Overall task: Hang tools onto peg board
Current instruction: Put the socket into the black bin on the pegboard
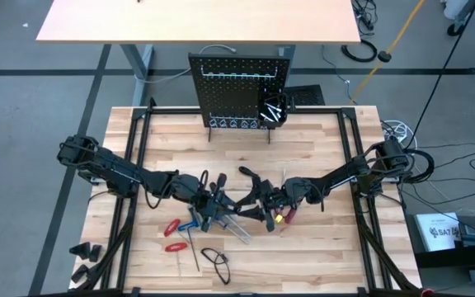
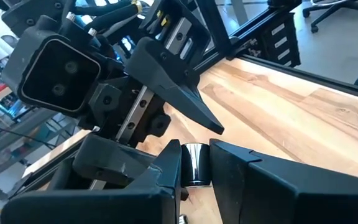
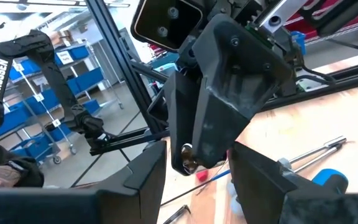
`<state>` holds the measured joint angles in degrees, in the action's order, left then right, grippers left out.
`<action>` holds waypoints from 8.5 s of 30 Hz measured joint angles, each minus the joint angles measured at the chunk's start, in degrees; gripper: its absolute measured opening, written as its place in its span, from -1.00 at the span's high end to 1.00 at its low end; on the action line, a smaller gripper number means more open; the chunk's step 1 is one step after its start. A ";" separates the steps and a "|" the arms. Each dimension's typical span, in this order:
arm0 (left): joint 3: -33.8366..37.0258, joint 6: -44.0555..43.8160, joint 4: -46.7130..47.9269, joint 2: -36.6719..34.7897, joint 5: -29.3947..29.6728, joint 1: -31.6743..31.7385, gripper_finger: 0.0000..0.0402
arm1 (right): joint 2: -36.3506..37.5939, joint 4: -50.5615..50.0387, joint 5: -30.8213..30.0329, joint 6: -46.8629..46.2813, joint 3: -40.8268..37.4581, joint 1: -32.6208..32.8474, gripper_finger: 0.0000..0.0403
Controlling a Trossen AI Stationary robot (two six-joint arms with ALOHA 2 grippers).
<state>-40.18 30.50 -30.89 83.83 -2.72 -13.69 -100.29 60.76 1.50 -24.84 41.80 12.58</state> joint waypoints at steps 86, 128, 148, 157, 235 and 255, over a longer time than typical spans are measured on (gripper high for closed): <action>12.26 -11.95 20.85 -40.73 13.66 1.77 0.33 | 28.14 -87.37 -21.13 18.25 32.92 -28.60 1.00; 12.28 -11.79 21.15 -37.80 13.18 1.73 0.33 | 27.27 -98.82 -20.83 10.42 32.88 -15.90 0.35; 12.28 -10.56 13.29 -27.58 12.28 3.38 0.33 | 25.07 -74.53 -12.91 6.09 4.73 0.72 0.35; 12.28 -6.46 12.86 -26.82 11.21 6.14 0.33 | 18.80 -70.06 -11.95 10.84 1.60 1.02 0.27; 12.28 -9.20 14.05 -26.82 6.99 9.92 0.33 | 15.13 -108.92 -39.88 18.67 53.18 -18.96 0.76; 12.28 -9.17 14.36 -26.84 6.99 9.92 0.33 | 14.71 -110.80 -31.61 17.70 54.26 -27.96 0.26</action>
<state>-27.90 21.33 -16.53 56.99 4.27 -3.77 -85.58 -50.04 -30.12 -7.14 96.06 -15.38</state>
